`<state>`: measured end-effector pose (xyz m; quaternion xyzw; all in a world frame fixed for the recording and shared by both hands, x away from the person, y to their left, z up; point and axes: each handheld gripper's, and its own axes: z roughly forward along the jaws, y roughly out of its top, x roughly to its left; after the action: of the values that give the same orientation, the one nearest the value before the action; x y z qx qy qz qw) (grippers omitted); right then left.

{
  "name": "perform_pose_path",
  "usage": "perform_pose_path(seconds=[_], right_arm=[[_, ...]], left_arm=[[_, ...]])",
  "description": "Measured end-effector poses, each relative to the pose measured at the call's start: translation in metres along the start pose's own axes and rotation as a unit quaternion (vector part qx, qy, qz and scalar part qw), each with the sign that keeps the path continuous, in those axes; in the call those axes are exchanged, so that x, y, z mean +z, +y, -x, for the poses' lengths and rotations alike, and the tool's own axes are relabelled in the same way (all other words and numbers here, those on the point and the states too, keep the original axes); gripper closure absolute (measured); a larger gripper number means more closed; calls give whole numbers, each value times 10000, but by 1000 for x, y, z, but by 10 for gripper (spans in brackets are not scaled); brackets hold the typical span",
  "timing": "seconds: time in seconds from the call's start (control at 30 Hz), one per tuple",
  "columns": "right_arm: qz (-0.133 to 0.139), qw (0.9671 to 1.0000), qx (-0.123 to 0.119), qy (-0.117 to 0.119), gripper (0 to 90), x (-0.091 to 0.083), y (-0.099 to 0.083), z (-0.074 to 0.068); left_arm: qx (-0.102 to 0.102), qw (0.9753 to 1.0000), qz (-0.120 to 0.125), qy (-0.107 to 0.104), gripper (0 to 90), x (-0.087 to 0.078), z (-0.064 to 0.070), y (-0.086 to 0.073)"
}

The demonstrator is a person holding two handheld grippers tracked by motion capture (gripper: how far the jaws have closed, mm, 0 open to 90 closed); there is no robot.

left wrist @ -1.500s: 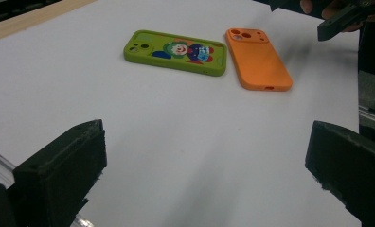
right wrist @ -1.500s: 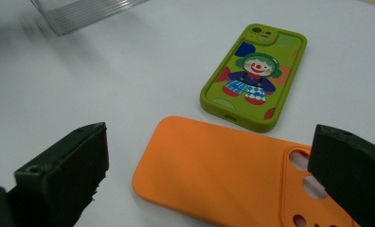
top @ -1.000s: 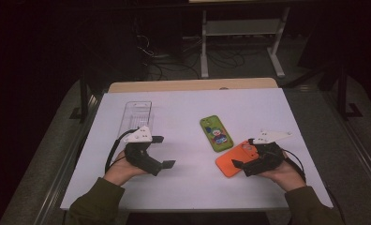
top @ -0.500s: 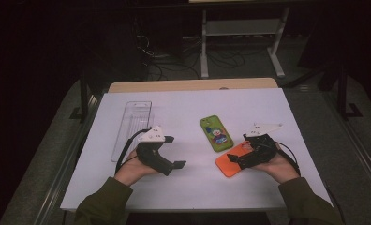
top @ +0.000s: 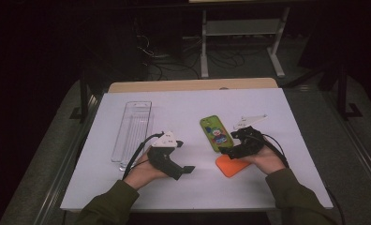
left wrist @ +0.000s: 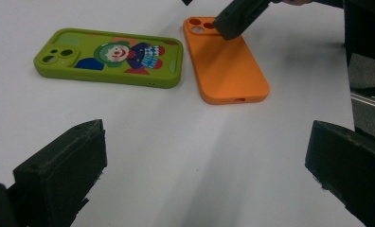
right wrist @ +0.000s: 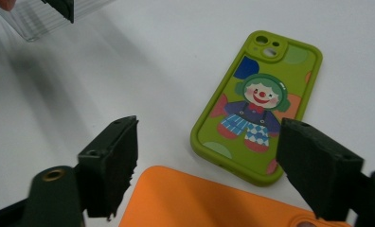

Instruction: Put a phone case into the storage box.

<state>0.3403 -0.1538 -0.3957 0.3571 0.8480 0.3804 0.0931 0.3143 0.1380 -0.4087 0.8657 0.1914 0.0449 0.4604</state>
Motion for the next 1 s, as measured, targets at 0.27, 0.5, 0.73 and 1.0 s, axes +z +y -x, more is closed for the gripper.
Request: perform_pose_path(seconds=[0.27,0.5,0.73,1.0], right_arm=[[-446,9985,-194,256,545,16,10,-5],[-824,9952,-361,373,766,30,14,-13],[-1239,9906,-445,369,886,50,14,-21],[-1505,9865,-547,351,887,60,11,-25]], left_arm=[[60,9999,-126,-57,0,8,-1,-3],[-23,9999,-81,-75,0,9,-2,-4],[-36,9999,-104,-89,0,10,-3,-5],[-34,9998,-143,-94,0,10,-3,-5]])
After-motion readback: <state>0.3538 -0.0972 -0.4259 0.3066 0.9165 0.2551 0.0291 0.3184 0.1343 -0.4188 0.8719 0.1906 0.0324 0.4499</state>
